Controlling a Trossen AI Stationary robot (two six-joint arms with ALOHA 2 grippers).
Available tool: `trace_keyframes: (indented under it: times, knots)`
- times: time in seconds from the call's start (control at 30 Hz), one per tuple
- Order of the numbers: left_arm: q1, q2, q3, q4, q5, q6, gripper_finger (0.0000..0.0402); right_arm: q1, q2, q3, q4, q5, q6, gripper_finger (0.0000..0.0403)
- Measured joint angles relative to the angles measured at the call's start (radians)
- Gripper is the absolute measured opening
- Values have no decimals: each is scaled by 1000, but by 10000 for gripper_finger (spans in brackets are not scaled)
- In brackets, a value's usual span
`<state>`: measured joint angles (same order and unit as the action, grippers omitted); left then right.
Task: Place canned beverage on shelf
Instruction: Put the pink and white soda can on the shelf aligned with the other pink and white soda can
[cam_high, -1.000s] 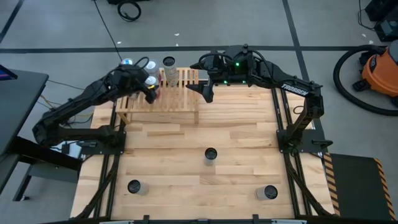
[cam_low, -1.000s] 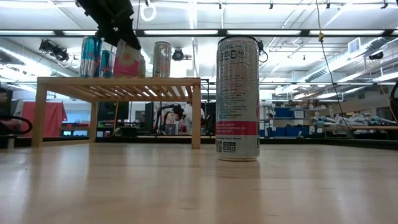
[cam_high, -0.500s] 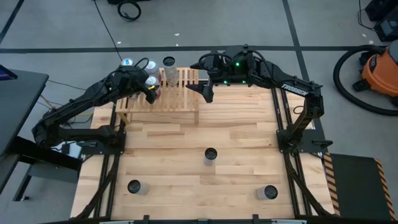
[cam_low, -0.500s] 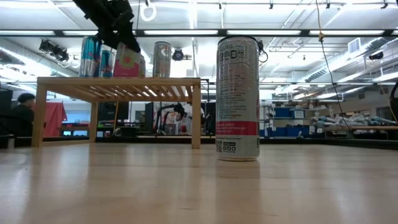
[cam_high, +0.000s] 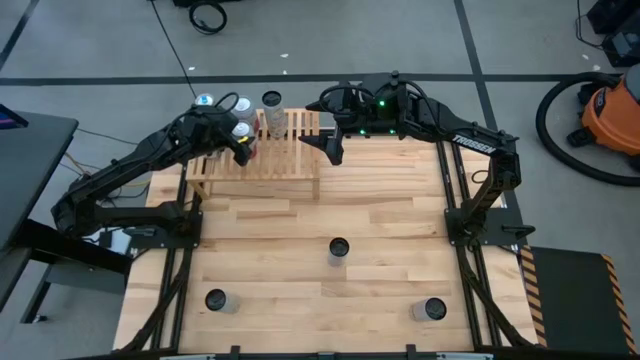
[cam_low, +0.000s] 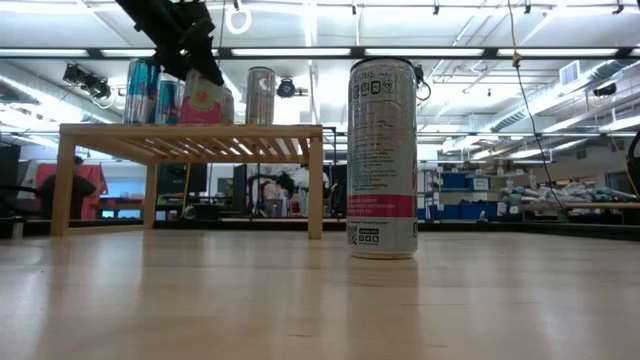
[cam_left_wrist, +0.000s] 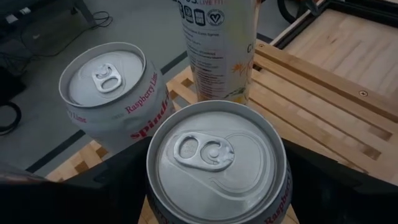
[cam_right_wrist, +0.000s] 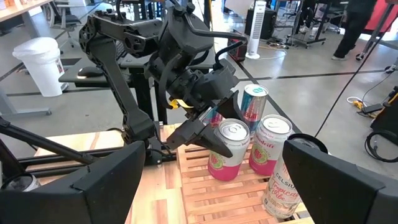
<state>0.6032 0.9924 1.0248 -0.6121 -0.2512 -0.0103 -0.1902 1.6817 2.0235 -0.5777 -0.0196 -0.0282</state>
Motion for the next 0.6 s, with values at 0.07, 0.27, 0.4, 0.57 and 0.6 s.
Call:
trace_keyframes:
  times: [0.07,0.27,0.4,0.57,0.6]
  knots:
    - [-1,0,0,-1,1,11,317,0,0,0,0,0,0,391]
    - [-1,0,1,0,44,22,318,0,0,0,0,0,0,391]
    - [-1,0,1,0,46,22,318,0,0,0,0,0,0,391]
    - [1,0,1,6,44,5,318,0,0,0,0,0,0,391]
    - [1,0,1,6,39,0,318,0,0,0,0,0,0,391]
